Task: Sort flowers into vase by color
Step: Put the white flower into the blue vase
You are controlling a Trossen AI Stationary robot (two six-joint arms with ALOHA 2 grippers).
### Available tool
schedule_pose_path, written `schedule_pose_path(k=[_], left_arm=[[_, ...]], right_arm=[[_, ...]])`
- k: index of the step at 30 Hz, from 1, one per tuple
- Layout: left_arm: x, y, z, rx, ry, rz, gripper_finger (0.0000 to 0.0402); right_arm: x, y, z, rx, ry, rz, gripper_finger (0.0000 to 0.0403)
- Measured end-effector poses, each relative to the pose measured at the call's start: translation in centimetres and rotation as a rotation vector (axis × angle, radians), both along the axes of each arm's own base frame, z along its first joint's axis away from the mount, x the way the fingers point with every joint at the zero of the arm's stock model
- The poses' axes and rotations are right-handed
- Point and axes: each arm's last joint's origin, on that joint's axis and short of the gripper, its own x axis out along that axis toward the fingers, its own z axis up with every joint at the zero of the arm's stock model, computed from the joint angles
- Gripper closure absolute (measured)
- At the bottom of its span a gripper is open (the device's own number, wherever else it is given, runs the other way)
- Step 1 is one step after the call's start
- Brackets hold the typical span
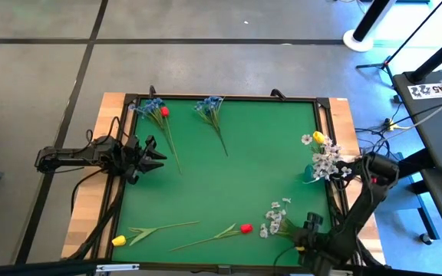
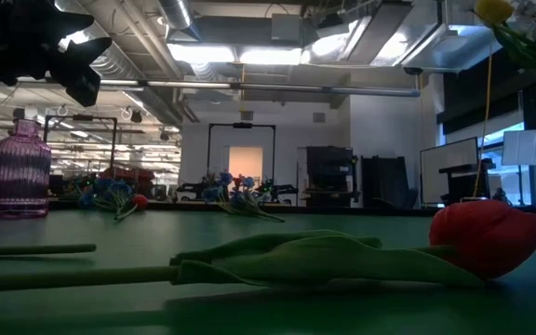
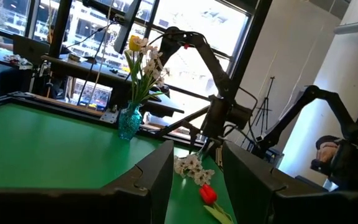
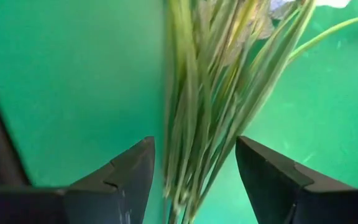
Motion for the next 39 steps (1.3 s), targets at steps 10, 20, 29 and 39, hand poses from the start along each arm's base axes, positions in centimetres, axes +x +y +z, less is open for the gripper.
schedule_pose_path(k=[10,20,29,39], left_arm=[[0.0,0.0,0.0,0.0,0.0,0.0,0.0269],[0.0,0.0,0.0,0.0,0.0,0.0,0.0269],[0.0,0.0,0.0,0.0,0.0,0.0,0.0269],[0.0,0.0,0.0,0.0,0.002,0.0,0.0269]], right_arm=[[1.9,-0.3,-1.0,0.0,-0.016,-0.009,0.029],[-0.7,-1.3,7.5,-0.031,-0.496,0.076,0.0387],[-7.3,-5.0,16.5,-0.102,-1.154,0.14,0.0396],[-8.4,-11.3,20.5,-0.338,-1.264,0.207,0.0398]])
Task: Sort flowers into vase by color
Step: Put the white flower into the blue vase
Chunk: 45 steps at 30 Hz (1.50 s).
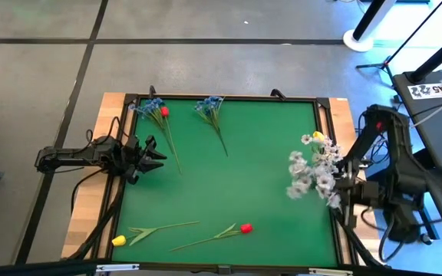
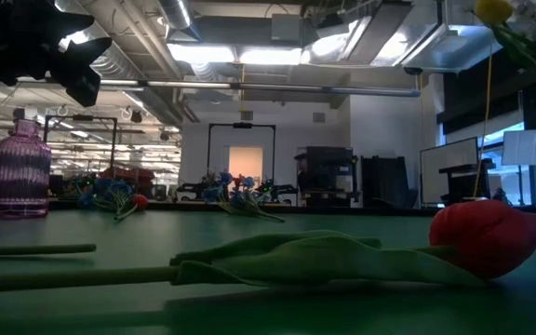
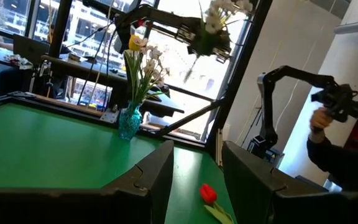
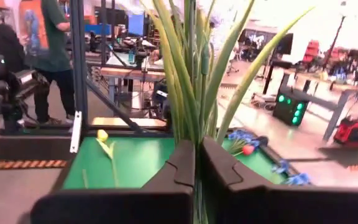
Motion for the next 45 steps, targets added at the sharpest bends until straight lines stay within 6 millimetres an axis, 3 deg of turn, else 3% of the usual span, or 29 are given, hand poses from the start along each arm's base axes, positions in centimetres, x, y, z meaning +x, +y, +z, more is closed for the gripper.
schedule_pose_path(k=[4,13,23,33,39,45], left_arm=[[0.0,0.0,0.0,0.0,0.0,0.002,0.0269],[0.0,0.0,0.0,0.0,-0.001,0.002,0.0269],[0.0,0.0,0.0,0.0,-0.001,0.003,0.0269],[0.0,0.0,0.0,0.0,-0.001,0.003,0.0269],[0.0,0.0,0.0,0.0,-0.001,0.003,0.0269],[0.0,0.0,0.0,0.0,-0.001,0.003,0.0269]], right_arm=[[-0.5,-1.7,-0.9,-0.059,0.093,0.051,0.0398],[-2.3,-2.7,-5.9,-0.305,0.099,0.149,0.0398],[-2.4,-2.9,-6.3,-0.402,0.046,0.126,0.0397],[-2.0,-3.5,-6.5,-0.341,0.08,0.104,0.0396],[-1.5,-4.8,-6.9,-0.313,0.196,0.059,0.0396],[-1.0,-5.9,-8.7,-0.232,0.212,-0.027,0.0396]])
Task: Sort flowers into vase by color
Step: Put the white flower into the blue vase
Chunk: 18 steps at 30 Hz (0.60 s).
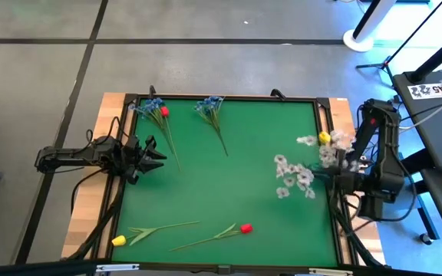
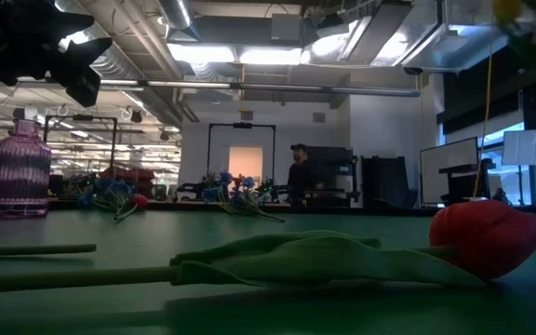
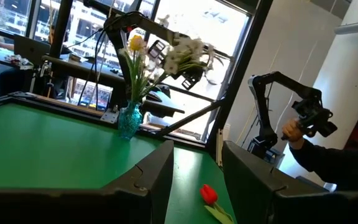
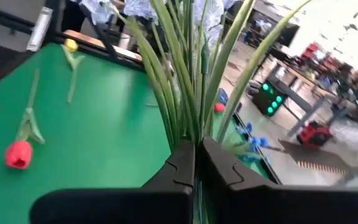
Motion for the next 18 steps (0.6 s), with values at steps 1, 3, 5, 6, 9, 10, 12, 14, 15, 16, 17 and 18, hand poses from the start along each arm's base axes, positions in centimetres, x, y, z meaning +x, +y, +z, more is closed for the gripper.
schedule_pose_path(k=[1,3,5,6,9,10,12,14,15,16,17,18], left_arm=[[0.0,0.0,0.0,0.0,0.0,0.0,0.0269],[0.0,0.0,0.0,0.0,0.0,0.0,0.0269],[0.0,0.0,0.0,0.0,0.0,0.0,0.0269],[0.0,0.0,0.0,0.0,0.0,0.0,0.0269],[0.0,0.0,0.0,0.0,0.0,0.0,0.0269],[0.0,0.0,0.0,0.0,0.0,0.0,0.0269],[0.0,0.0,0.0,0.0,0.0,0.0,0.0269],[0.0,0.0,0.0,0.0,0.0,0.0,0.0269],[0.0,0.0,0.0,0.0,0.0,0.0,0.0269],[0.0,0.0,0.0,0.0,0.0,0.0,0.0269],[0.0,0.0,0.0,0.0,0.0,0.0,0.0269],[0.0,0.0,0.0,0.0,0.0,0.0,0.0269]], right_arm=[[0.1,-0.2,-0.4,0.025,-0.003,-0.018,0.0396],[0.2,-0.6,-1.0,0.077,-0.008,-0.052,0.0396],[0.3,-1.0,-1.5,0.125,-0.021,-0.087,0.0395],[0.4,-1.1,-1.7,0.145,-0.019,-0.104,0.0395],[0.8,-1.4,-2.0,0.185,0.031,-0.164,0.0395],[0.9,-1.4,-2.0,0.193,0.054,-0.183,0.0395],[1.1,-1.6,-2.2,0.208,0.096,-0.213,0.0395],[1.1,-1.6,-2.2,0.219,0.132,-0.232,0.0393],[1.1,-1.6,-2.1,0.228,0.155,-0.237,0.039],[1.1,-1.6,-2.0,0.233,0.168,-0.238,0.0385],[1.1,-1.6,-1.9,0.235,0.178,-0.239,0.0379],[1.0,-1.7,-1.7,0.238,0.188,-0.24,0.0373]])
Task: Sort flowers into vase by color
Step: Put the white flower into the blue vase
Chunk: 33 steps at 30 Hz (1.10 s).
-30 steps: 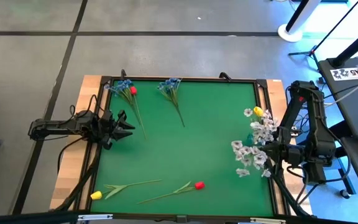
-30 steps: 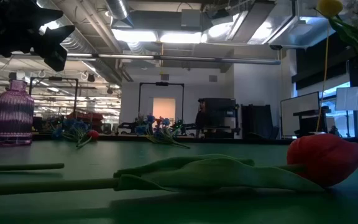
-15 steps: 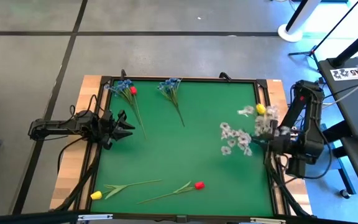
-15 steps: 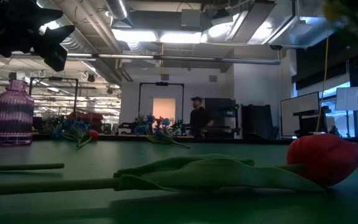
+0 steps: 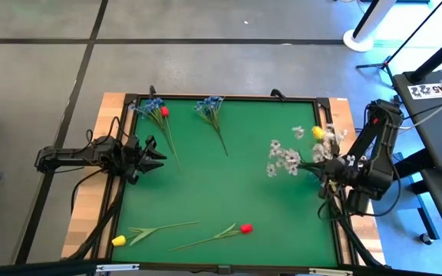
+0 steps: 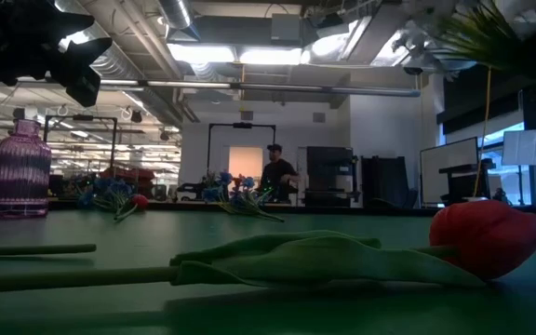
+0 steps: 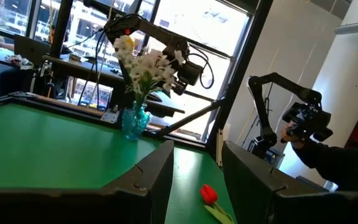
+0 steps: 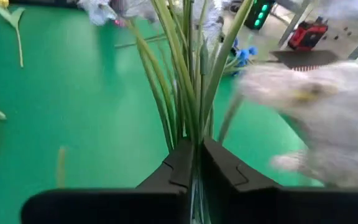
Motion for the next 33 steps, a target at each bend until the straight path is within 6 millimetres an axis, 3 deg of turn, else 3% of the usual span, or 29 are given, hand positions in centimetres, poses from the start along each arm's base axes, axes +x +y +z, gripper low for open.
schedule_pose_path(k=[12,24,33], left_arm=[[0.0,0.0,0.0,0.0,0.0,0.001,0.0269],[0.0,0.0,0.0,0.0,0.0,0.0,0.0269],[0.0,0.0,0.0,0.0,0.0,0.0,0.0269]], right_arm=[[-0.6,-0.2,1.4,0.092,0.265,-0.006,0.0309],[-0.8,0.1,3.2,0.183,0.398,0.047,0.0253],[-1.1,-0.6,6.1,0.259,0.331,0.116,0.0217]])
